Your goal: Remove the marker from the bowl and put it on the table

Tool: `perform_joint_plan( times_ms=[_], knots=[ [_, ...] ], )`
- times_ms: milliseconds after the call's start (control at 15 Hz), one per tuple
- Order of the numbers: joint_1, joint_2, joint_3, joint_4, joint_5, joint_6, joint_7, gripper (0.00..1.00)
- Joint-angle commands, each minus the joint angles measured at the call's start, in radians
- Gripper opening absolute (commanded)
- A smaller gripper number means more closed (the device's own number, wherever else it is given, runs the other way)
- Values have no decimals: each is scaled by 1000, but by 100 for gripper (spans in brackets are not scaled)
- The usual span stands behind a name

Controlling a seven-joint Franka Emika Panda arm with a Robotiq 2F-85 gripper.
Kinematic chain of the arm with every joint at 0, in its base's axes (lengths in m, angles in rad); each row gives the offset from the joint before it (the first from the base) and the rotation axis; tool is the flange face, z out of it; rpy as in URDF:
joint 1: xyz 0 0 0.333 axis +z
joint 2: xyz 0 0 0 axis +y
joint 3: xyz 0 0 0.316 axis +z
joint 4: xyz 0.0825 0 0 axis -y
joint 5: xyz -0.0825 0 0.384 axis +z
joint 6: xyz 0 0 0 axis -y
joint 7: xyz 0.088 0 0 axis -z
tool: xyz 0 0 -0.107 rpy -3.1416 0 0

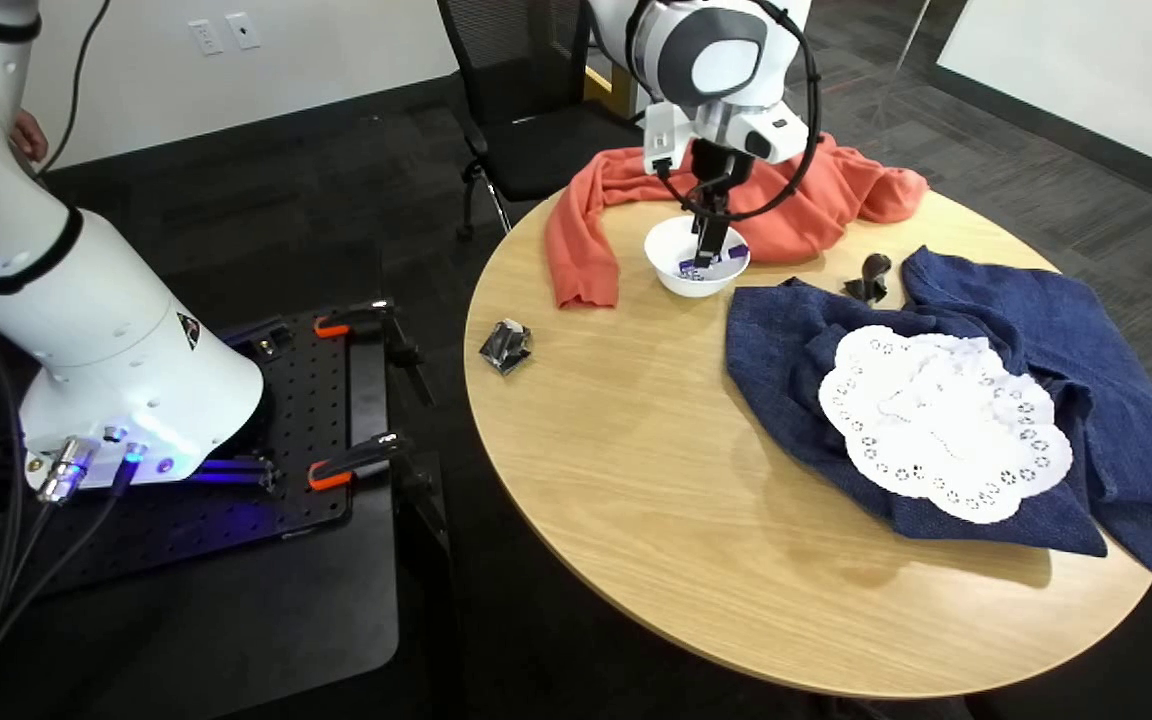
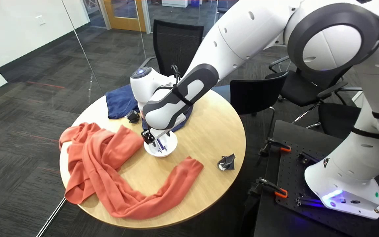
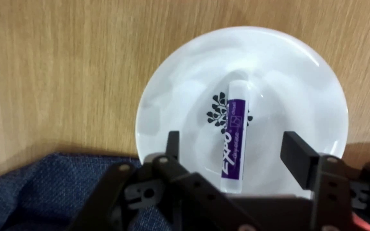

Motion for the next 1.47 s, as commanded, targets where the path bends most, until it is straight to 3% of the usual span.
perform_joint_plan(
  times_ms=[0,67,267,533,667,733,1067,1133,1400],
  knots=[
    [8,32,-12,56,25,-47,1,71],
    [8,38,-12,62,25,-48,0,77],
    [7,55,-12,78,27,-48,-2,79],
    [7,75,-12,102,27,-56,-4,74],
    [8,84,-13,115,26,-63,-4,62],
    [8,89,-13,120,24,-68,-5,45],
    [7,106,-12,140,24,-84,-8,4],
    [7,108,-12,143,24,-89,-9,1],
    [12,53,-8,91,26,-82,-4,5]
  ],
)
